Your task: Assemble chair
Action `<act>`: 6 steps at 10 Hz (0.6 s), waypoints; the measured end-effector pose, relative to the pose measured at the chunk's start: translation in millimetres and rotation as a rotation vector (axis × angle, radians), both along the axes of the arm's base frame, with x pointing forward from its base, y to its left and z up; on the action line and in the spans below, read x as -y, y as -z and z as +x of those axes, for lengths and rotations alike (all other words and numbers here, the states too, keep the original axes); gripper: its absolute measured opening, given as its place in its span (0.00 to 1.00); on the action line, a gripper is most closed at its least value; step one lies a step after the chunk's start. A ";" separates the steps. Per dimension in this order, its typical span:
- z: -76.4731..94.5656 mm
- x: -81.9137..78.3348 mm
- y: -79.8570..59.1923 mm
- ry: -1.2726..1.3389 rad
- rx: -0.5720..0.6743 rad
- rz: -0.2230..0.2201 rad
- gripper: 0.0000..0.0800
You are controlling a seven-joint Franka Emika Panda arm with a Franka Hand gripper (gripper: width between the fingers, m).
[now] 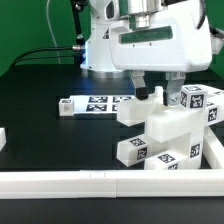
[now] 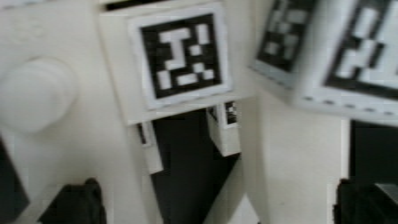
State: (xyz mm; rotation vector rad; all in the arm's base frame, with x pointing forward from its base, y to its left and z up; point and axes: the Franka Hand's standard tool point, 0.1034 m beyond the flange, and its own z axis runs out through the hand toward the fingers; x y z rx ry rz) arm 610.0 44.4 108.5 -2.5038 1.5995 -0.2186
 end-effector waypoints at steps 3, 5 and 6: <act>9.4 -2.3 -6.8 -0.030 -0.010 0.005 0.81; 18.0 -11.7 -22.5 -0.215 -0.062 -0.034 0.81; 24.0 -10.1 -28.2 -0.339 -0.054 -0.047 0.81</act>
Offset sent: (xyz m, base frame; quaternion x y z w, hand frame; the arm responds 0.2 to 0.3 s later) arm 0.0091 0.0024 0.0258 -0.0813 0.0106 -0.1862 0.9791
